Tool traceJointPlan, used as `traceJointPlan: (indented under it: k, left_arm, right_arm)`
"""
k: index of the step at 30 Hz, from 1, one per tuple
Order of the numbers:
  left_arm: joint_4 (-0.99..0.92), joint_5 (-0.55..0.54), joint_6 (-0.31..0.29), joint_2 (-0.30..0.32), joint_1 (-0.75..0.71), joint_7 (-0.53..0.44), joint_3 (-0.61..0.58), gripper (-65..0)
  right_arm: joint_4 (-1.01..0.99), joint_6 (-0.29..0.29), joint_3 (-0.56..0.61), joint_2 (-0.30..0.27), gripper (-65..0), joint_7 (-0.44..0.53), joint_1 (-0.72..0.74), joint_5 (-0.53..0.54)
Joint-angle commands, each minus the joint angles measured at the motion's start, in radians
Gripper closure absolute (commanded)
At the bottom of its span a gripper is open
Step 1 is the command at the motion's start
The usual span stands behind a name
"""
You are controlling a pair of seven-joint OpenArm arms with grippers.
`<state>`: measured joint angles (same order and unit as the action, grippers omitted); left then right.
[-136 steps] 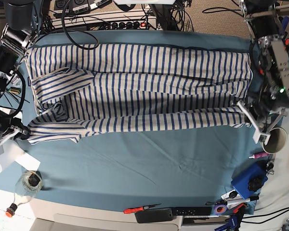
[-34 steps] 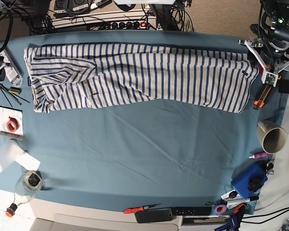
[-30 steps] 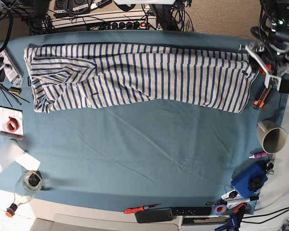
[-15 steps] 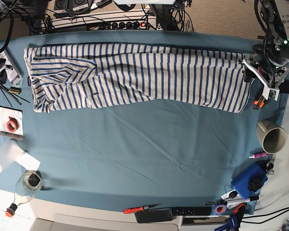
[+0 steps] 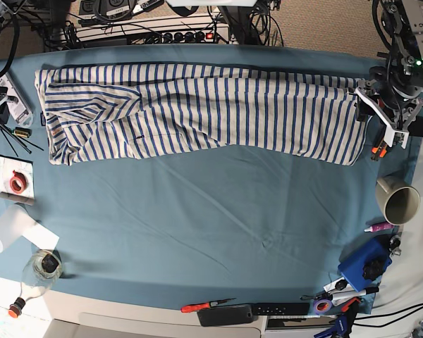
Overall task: Fold the T-shirt properly
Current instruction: 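Open both grippers and reposition them at the folded strip's ends, then grasp both ends of the folded striped strip with both grippers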
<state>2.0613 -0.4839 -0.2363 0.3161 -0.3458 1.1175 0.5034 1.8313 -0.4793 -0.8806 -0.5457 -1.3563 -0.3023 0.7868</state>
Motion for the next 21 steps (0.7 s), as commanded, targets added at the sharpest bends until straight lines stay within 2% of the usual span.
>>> traceJointPlan:
  k: [1, 6, 11, 16, 21]
  left_arm:
    - [0.018, -0.008, -0.001, 0.014, 0.01, -0.019, 0.005, -34.6]
    - [0.018, -0.008, -0.002, 0.014, 0.014, -0.05, 0.003, -34.6]
    - [0.017, -0.011, -0.032, 0.013, 0.014, -0.049, 0.003, -34.6]
    - [0.018, -0.059, -0.092, 0.014, 0.017, -0.051, 0.003, -34.6]
    - [0.021, -0.039, -0.092, 0.014, 0.04, -0.056, 0.003, -34.6]
  right_arm:
    - [0.014, 0.002, -0.01, -0.028, -19.2, 0.025, 0.006, 0.006]
    - [0.014, 0.002, -0.01, -0.028, -19.2, 0.026, 0.006, 0.006]
    - [0.014, 0.003, -0.01, -0.028, -19.2, 0.029, 0.006, 0.006]
    - [0.014, 0.003, -0.01, -0.028, -19.2, 0.03, 0.006, 0.006]
    - [0.014, 0.002, -0.01, -0.028, -19.2, 0.032, 0.006, 0.006]
